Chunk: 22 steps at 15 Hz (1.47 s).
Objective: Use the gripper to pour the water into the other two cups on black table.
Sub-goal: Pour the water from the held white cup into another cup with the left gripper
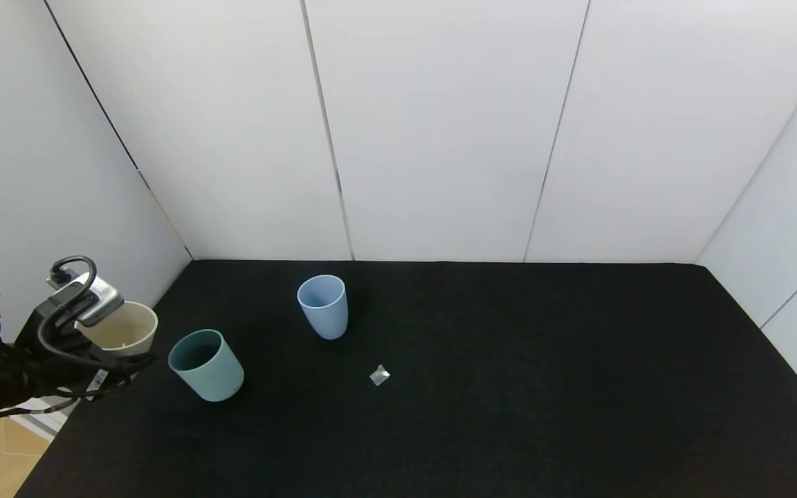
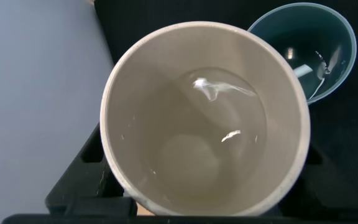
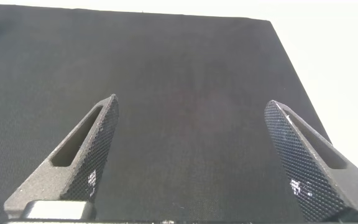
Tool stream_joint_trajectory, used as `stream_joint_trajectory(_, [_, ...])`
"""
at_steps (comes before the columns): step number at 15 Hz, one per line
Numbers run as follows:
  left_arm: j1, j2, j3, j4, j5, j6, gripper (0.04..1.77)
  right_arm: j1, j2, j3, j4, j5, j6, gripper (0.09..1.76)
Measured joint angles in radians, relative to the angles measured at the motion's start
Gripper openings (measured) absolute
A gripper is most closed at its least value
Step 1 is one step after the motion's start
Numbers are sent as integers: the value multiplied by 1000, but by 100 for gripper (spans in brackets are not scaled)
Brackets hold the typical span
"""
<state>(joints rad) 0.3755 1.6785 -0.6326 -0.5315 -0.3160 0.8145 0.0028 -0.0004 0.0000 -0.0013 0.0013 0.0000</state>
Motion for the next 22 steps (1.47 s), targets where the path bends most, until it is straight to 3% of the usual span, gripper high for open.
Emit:
stream_joint_trajectory(8, [-1,18,-13,1,70,124,128,0,0,0,0,0,0,171])
stream_joint_trajectory(22, [-49,19,-32,0,172,241,128,0,0,0,0,0,0,171])
